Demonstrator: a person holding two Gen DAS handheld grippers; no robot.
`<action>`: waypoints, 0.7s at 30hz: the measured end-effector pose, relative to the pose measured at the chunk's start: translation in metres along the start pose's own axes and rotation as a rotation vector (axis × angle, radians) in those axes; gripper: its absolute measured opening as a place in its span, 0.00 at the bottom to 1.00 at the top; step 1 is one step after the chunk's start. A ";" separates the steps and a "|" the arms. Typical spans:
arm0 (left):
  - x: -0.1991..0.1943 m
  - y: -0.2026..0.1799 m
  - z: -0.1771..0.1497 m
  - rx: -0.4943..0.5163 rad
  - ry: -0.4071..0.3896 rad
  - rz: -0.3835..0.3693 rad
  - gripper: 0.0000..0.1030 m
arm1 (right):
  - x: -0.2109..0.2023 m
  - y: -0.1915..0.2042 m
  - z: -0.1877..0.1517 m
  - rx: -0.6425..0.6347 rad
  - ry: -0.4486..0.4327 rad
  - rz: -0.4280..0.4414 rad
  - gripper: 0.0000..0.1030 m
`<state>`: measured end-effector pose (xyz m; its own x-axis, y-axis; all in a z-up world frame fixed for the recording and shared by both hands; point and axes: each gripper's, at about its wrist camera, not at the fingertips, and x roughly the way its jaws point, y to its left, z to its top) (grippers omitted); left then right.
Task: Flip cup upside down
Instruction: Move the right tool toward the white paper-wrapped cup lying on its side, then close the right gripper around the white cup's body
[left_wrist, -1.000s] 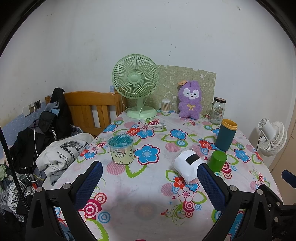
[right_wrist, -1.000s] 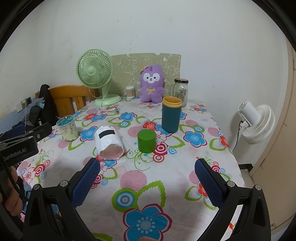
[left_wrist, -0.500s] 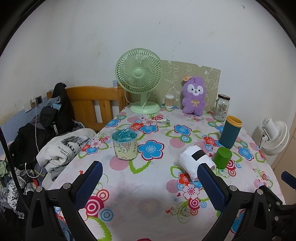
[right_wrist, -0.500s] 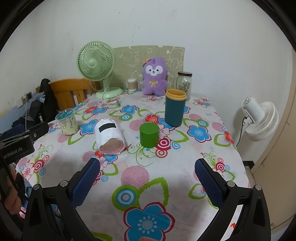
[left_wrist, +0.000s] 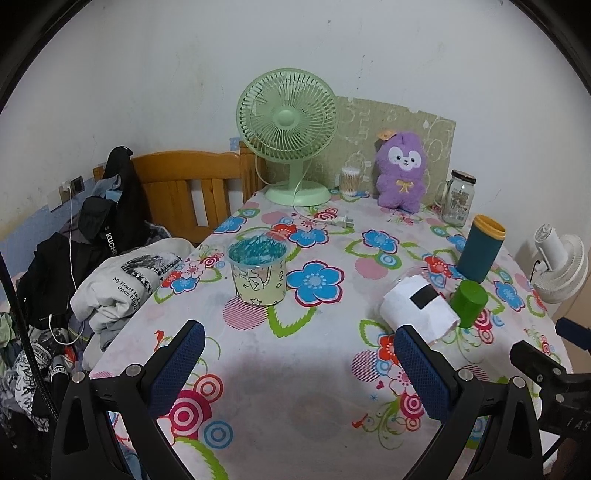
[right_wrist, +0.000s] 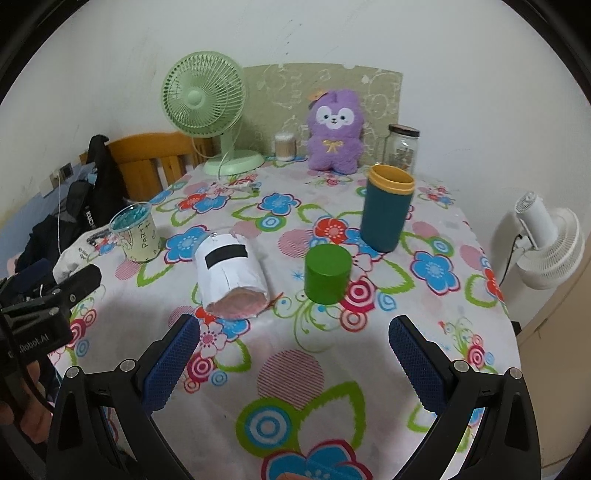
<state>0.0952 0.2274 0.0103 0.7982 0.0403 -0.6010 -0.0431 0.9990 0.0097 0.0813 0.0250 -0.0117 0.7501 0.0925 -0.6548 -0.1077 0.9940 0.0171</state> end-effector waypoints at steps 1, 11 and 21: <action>0.003 0.000 0.000 0.001 0.004 0.000 1.00 | 0.003 0.002 0.002 -0.006 0.005 0.005 1.00; 0.031 0.000 0.003 0.019 0.059 -0.008 1.00 | 0.036 0.016 0.016 -0.048 0.050 0.030 1.00; 0.066 -0.008 0.001 0.073 0.128 0.004 1.00 | 0.076 0.027 0.031 -0.093 0.114 0.069 1.00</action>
<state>0.1488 0.2223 -0.0287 0.7146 0.0460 -0.6981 0.0017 0.9977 0.0675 0.1557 0.0602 -0.0374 0.6607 0.1479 -0.7360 -0.2202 0.9755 -0.0016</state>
